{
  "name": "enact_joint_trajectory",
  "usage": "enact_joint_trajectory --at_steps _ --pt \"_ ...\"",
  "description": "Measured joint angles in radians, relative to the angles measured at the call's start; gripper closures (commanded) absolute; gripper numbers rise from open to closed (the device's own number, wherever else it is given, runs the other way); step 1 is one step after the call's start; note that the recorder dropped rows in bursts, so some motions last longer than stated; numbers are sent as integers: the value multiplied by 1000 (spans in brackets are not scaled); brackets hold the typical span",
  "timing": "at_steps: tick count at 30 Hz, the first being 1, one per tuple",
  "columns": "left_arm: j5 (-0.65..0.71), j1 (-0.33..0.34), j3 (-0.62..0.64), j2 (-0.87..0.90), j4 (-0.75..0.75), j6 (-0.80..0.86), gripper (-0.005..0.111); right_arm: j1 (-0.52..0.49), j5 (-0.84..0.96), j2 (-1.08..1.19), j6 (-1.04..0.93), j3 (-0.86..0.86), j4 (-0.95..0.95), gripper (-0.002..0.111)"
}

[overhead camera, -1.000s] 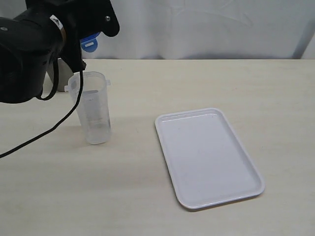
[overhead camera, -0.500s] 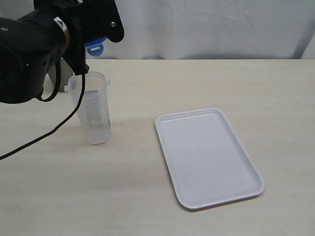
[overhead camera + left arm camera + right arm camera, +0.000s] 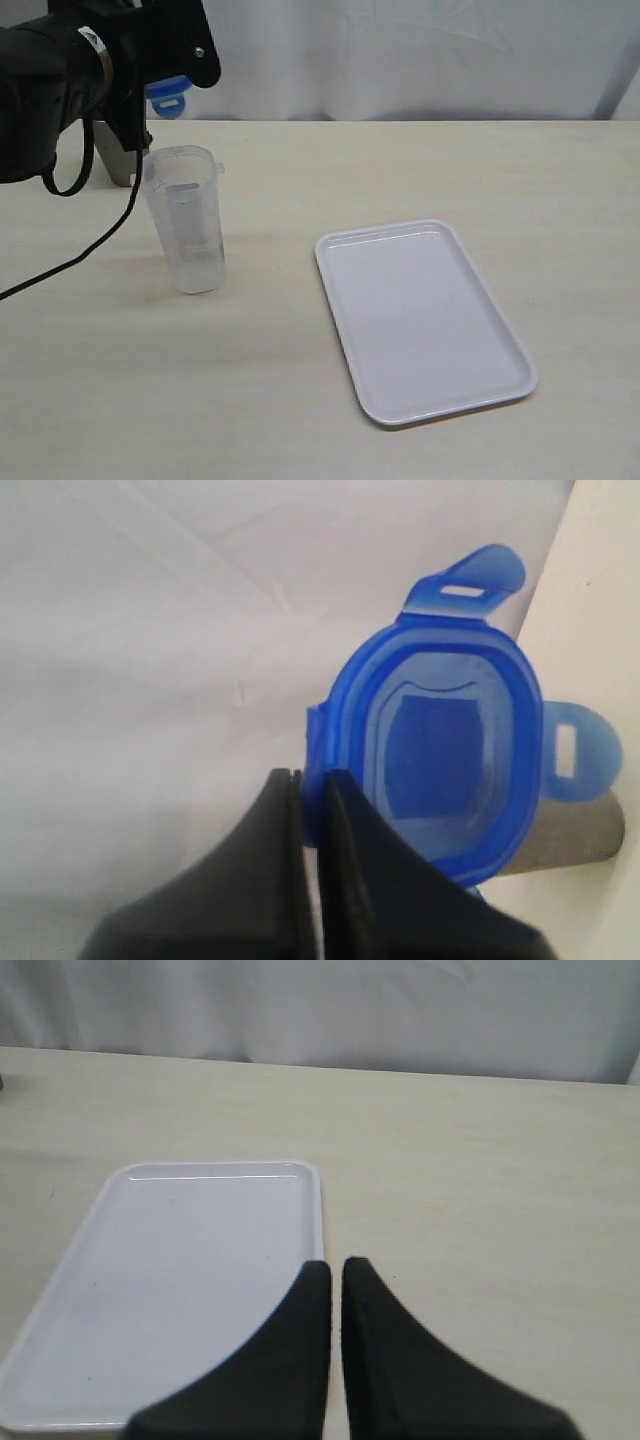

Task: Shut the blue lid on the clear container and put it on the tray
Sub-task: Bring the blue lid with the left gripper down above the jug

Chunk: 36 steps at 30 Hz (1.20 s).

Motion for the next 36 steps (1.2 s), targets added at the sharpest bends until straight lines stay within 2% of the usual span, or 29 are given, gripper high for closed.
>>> enact_joint_trajectory --at_steps 13,23,36 --pt "-57 8 0 0 11 0 107 0 0 0 0 0 0 104" --pt "-105 107 0 0 18 -54 107 0 0 0 0 0 0 104" --pt "-123 109 0 0 18 -69 107 0 0 0 0 0 0 104"
